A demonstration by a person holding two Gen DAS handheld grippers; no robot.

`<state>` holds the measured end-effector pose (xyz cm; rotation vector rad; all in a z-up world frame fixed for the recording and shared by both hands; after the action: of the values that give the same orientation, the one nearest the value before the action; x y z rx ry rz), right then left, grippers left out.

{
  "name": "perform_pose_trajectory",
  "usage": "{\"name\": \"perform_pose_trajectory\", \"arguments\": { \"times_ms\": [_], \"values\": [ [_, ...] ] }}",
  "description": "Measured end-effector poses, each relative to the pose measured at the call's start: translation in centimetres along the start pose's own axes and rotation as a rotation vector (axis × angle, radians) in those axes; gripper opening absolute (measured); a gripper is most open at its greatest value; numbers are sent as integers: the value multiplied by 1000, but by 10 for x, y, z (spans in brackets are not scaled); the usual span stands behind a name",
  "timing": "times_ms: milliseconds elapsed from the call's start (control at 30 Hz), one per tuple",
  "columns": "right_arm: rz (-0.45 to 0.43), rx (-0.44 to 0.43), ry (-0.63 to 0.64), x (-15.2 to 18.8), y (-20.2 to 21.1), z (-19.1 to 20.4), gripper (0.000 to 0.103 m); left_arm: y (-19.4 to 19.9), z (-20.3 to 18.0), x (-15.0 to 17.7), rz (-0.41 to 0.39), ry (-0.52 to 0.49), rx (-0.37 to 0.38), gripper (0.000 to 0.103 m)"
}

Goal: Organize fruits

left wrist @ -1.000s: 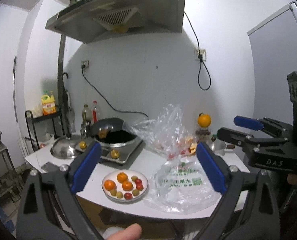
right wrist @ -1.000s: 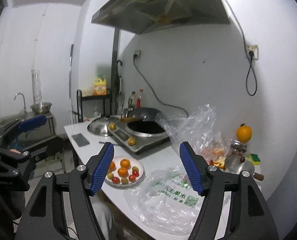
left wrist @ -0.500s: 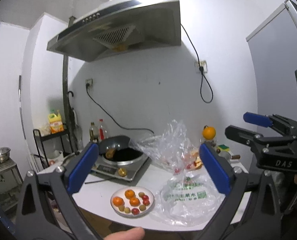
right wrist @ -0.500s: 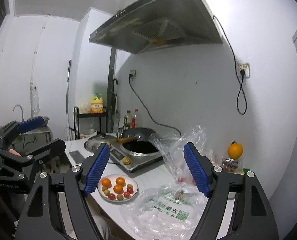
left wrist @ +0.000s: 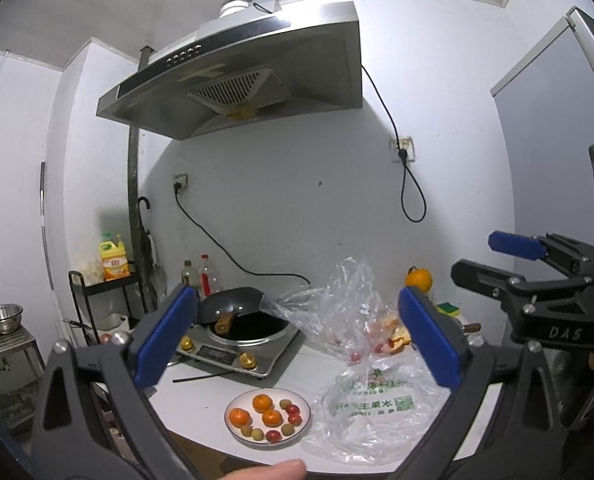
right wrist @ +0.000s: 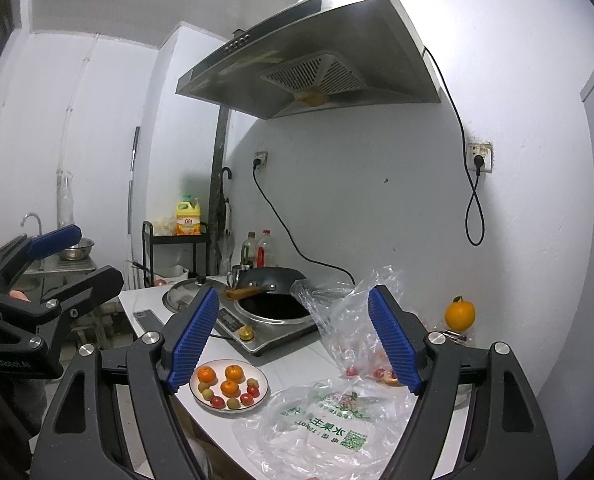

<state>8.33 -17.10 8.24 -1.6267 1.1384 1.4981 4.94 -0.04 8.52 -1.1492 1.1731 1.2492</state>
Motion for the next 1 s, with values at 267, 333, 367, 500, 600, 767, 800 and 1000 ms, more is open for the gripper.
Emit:
{"name": "perform_pose_trajectory", "arguments": {
  "times_ms": [267,333,367,500,600,767,800,1000],
  "values": [
    [2,-10,8,0,0,5,80,0,-2,2,6,-5,2,102],
    [4,-12,8,0,-1,5,80,0,-2,2,6,-6,1,102],
    [4,-13,8,0,0,5,80,-1,-2,2,8,-6,1,102],
    [5,-13,6,1,-1,5,80,1,-2,3,9,-7,-1,102],
    [5,-12,7,0,-1,5,80,2,-3,3,9,-14,-3,102],
    [5,-11,6,0,0,4,80,1,-5,2,7,-25,-7,102],
    [6,-10,5,0,0,4,80,1,-5,2,6,-25,-7,102],
    [6,-9,4,1,-1,4,80,1,-7,2,8,-28,-8,102]
  ]
}}
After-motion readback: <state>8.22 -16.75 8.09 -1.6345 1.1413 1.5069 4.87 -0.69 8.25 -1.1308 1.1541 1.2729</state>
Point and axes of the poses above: each gripper's, at about its wrist camera, not at the fingertips, and y roughly against the way its jaws point, z to its left, x to its underside, the point moved 7 cm from there along -y, roughly the way its jaws point, and after that the axes turned 4 degrees about x, right-handed, at the moved point
